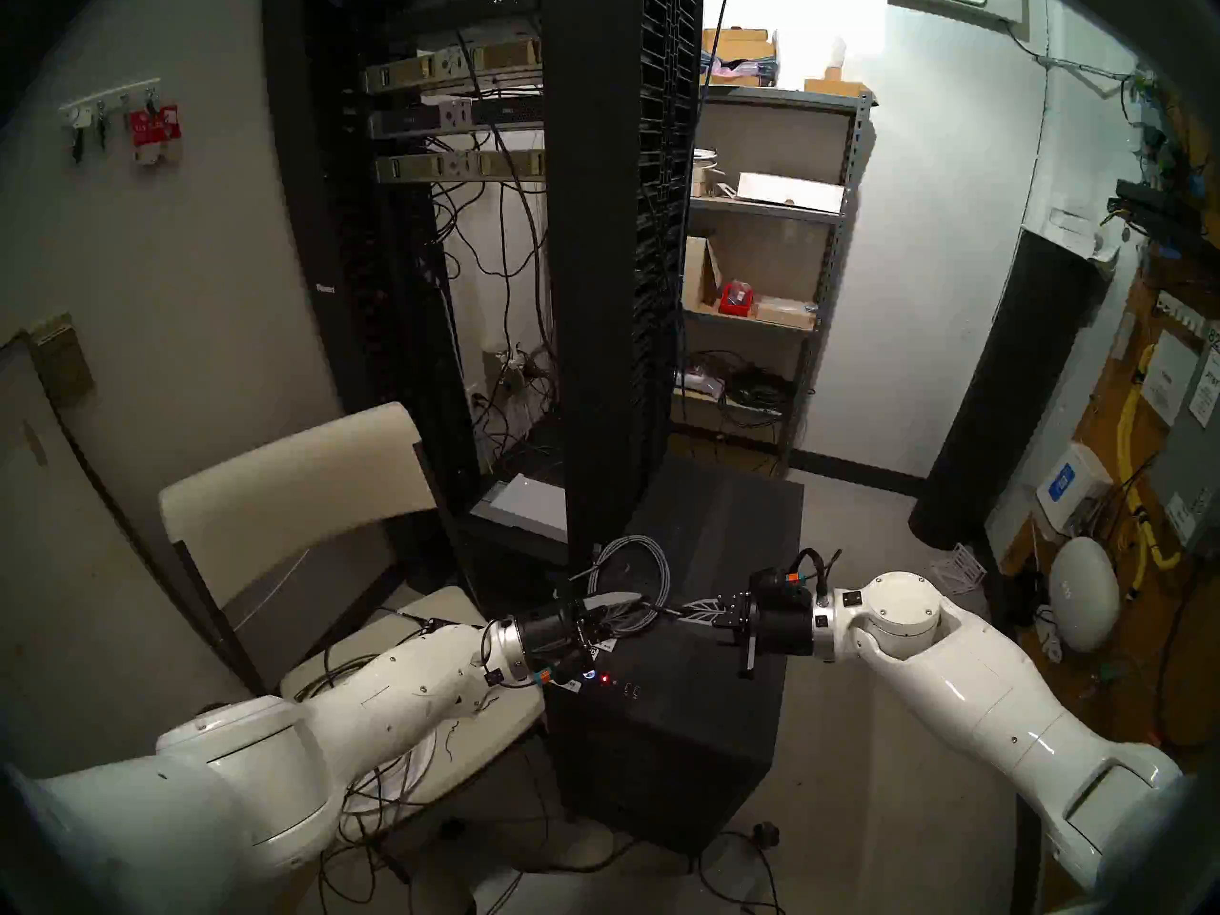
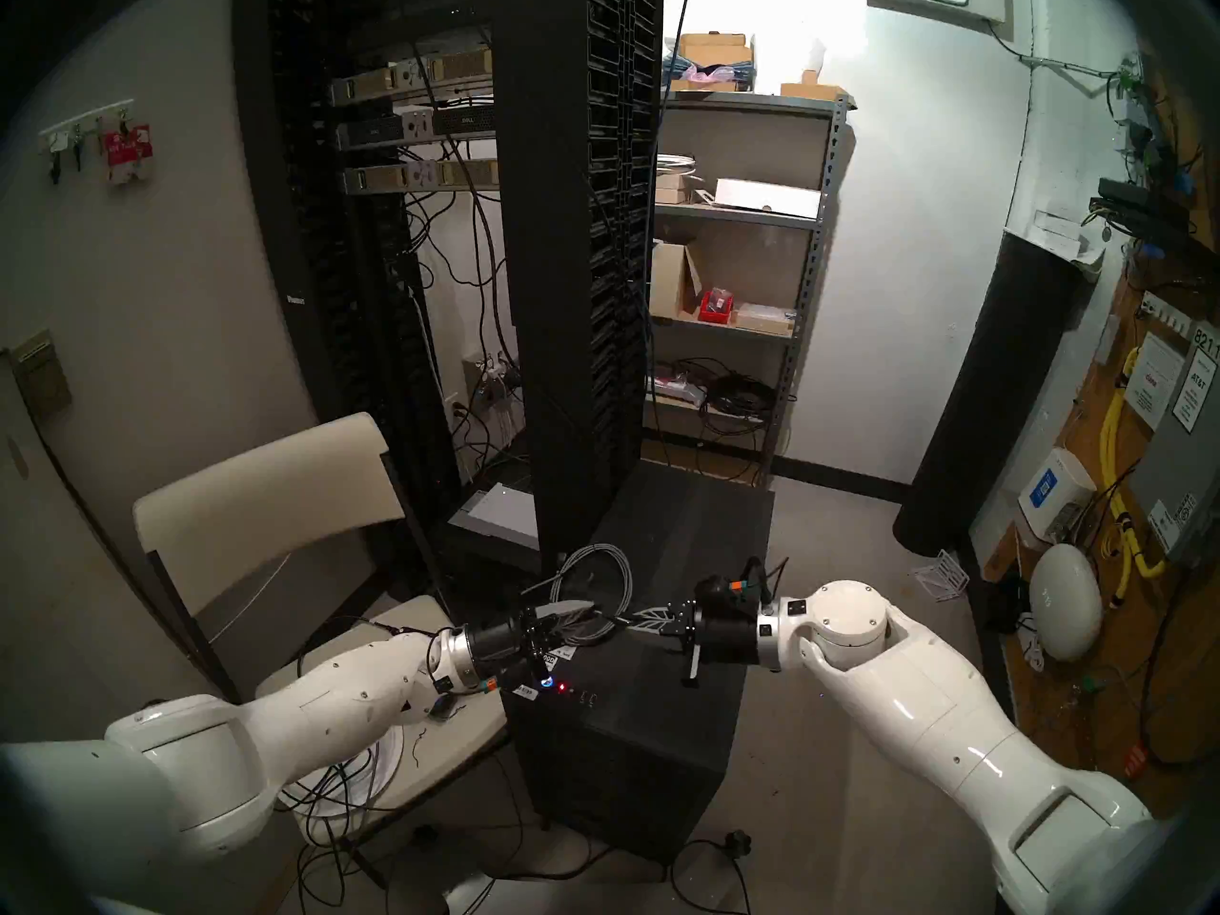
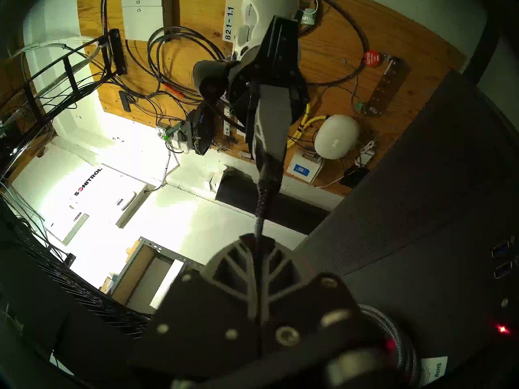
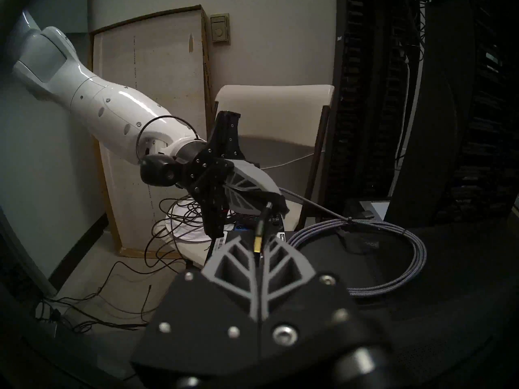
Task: Insert the cable into the workstation's USB slot
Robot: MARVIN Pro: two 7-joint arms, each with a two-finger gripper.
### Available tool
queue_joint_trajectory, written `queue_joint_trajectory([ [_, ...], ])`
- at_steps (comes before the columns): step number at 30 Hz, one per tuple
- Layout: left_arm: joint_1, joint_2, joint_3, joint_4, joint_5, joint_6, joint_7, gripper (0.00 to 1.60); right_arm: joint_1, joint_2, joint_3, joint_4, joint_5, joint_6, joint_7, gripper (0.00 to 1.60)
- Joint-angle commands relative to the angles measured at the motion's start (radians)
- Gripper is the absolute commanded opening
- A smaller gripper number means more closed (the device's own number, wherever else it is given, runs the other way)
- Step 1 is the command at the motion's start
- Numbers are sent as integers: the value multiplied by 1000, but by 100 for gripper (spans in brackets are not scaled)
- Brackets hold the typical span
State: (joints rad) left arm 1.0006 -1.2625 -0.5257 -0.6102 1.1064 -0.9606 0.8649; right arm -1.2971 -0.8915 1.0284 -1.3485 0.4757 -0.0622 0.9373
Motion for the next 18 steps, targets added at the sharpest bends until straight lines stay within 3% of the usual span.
queue_joint_trajectory([
  [1, 12, 16, 23, -69, -60, 1, 82, 73, -1, -4, 8, -8, 0, -18, -12, 0],
  [4, 19, 33, 45, -99, -92, 1, 73, 114, -5, -3, 11, -12, -4, -26, -26, 0],
  [5, 20, 42, 57, -112, -110, 1, 60, 115, -6, -3, 11, -14, -6, -27, -30, 0],
  [10, 21, 82, 107, -160, -189, 1, 23, 160, -9, -2, 14, -15, -19, -38, -57, 0],
  [14, 27, 113, 120, -194, -254, 1, -16, 160, -14, -4, 14, -12, -31, -56, -74, 0],
  [18, 61, 146, 111, -229, -379, 1, -30, 160, -14, -3, 6, -12, -57, -73, -79, 0],
])
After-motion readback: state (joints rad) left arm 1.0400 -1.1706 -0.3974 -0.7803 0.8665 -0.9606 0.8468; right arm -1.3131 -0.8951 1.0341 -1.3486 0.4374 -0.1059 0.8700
